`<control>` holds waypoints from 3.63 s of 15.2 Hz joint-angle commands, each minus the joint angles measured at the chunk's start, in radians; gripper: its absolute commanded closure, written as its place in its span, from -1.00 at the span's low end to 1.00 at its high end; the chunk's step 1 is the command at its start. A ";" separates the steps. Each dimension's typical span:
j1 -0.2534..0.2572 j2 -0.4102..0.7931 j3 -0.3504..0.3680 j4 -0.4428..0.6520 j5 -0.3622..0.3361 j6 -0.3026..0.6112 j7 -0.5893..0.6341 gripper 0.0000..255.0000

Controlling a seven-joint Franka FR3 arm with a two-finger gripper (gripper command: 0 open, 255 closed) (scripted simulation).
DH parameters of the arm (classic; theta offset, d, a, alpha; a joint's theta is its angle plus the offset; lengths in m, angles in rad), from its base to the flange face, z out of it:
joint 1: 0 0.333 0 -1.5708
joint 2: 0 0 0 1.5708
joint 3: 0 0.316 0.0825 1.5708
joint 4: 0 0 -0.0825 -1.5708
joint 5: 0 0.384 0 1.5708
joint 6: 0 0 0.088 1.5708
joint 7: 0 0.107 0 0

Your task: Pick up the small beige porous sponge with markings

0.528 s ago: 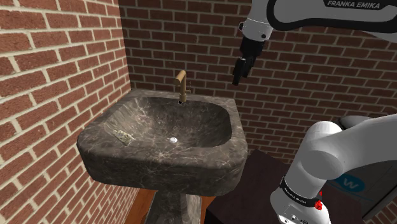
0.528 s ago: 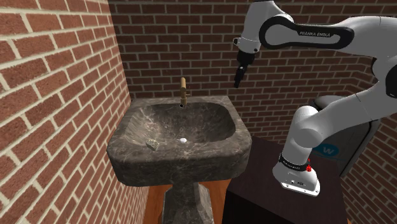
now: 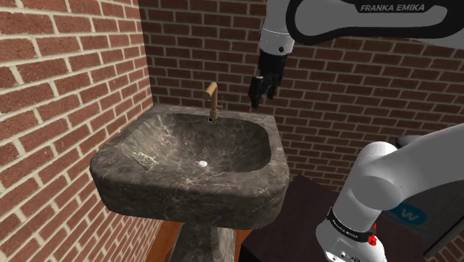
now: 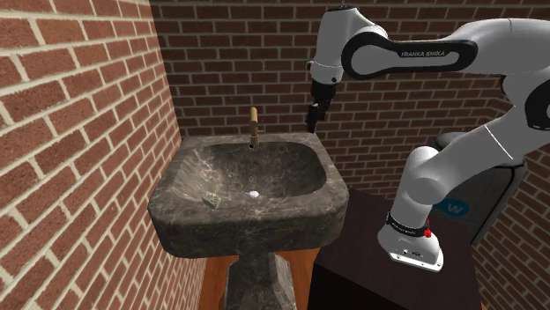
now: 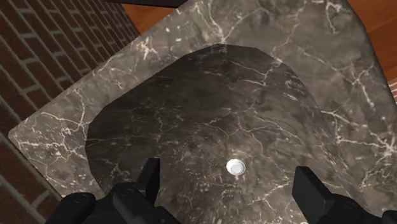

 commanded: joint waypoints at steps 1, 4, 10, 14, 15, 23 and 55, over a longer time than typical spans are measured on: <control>-0.004 0.049 0.053 0.023 0.015 0.011 0.079 -1.00; -0.014 0.137 0.131 0.075 0.027 0.023 0.192 -1.00; -0.043 0.353 0.282 0.223 0.004 0.035 0.430 -1.00; -0.056 0.530 0.375 0.354 -0.056 0.025 0.602 -1.00; -0.056 0.579 0.396 0.392 -0.077 0.019 0.646 -1.00; 0.062 1.016 0.463 0.773 -0.294 -0.098 0.976 -1.00; 0.306 1.438 0.379 1.296 -0.438 -0.273 1.119 1.00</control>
